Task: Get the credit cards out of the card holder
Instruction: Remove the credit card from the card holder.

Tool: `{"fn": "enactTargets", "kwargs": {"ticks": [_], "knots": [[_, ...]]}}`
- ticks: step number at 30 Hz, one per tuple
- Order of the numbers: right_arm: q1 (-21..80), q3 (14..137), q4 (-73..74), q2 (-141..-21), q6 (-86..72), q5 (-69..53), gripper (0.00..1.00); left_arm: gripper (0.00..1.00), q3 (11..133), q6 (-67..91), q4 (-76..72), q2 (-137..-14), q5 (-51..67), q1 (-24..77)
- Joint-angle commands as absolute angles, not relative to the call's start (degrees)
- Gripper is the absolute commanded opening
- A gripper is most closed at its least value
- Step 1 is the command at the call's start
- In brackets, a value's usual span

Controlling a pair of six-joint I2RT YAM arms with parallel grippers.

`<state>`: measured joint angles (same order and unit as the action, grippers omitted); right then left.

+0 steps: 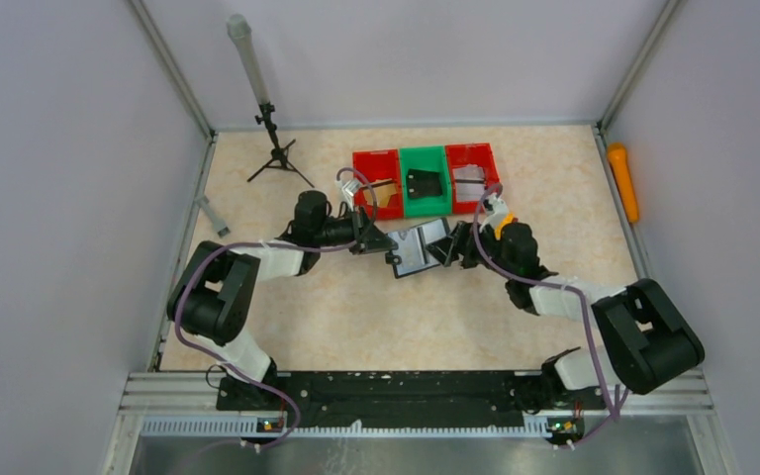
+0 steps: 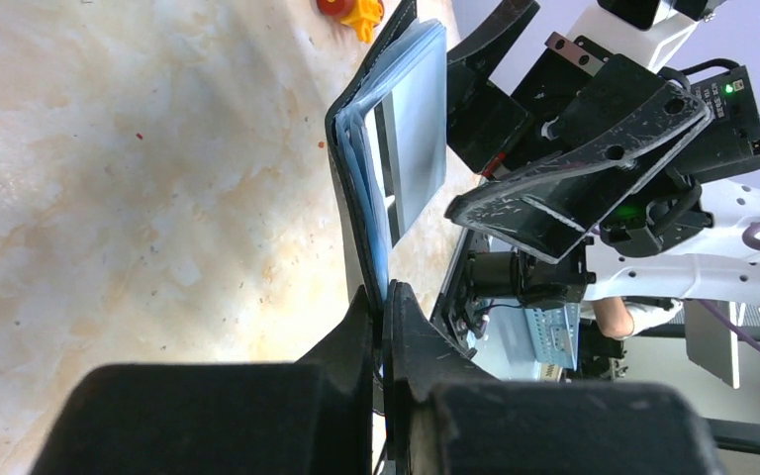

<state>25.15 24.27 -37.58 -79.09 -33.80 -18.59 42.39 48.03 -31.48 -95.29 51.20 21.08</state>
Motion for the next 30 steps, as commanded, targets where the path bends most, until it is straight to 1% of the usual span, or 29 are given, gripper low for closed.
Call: {"fn": "enactTargets", "kwargs": {"ticks": [1,5,7,11,16,19,21,23,25,27,28,30], "knots": [[24.4,22.2,-46.7,-75.2,-35.6,-21.6,0.90,0.00,41.7,49.5,-39.0,-92.3,53.5,20.8],[24.3,21.4,-48.6,-74.4,-36.1,-22.4,0.78,0.00,41.7,49.5,-39.3,-92.8,53.5,20.8],[24.2,21.7,-48.6,-75.0,-36.3,-22.8,0.69,0.00,41.6,49.6,-39.9,-93.1,53.7,20.9],[24.0,22.0,-49.9,-76.5,-37.1,-24.7,0.57,0.00,41.3,49.8,-40.6,-92.6,53.7,20.9],[23.8,22.3,-51.0,-78.0,-37.7,-26.4,0.53,0.00,40.9,49.7,-41.5,-92.1,53.8,20.8],[23.7,22.6,-51.8,-78.9,-38.3,-27.4,0.47,0.00,40.7,50.2,-42.5,-92.1,54.1,20.9],[23.5,22.9,-52.1,-79.7,-38.6,-28.2,0.38,0.00,40.6,50.6,-43.2,-92.1,54.2,20.9],[23.3,23.0,-52.9,-80.4,-39.1,-29.1,0.32,0.00,40.5,50.6,-43.3,-92.1,54.2,20.9],[23.0,23.1,-53.7,-81.1,-39.8,-29.9,0.19,0.00,40.5,50.4,-43.2,-92.2,53.9,20.9],[22.5,22.9,-54.7,-81.6,-40.6,-30.7,0.09,0.01,41.5,47.9,-38.2,-92.1,51.8,20.9],[22.3,22.8,-55.2,-81.8,-41.0,-30.9,0.05,0.04,42.5,45.2,-33.2,-91.9,49.8,20.9],[22.0,22.6,-56.1,-82.2,-41.5,-31.4,0.03,0.11,45.0,39.4,-21.5,-91.4,42.7,20.9]]}}
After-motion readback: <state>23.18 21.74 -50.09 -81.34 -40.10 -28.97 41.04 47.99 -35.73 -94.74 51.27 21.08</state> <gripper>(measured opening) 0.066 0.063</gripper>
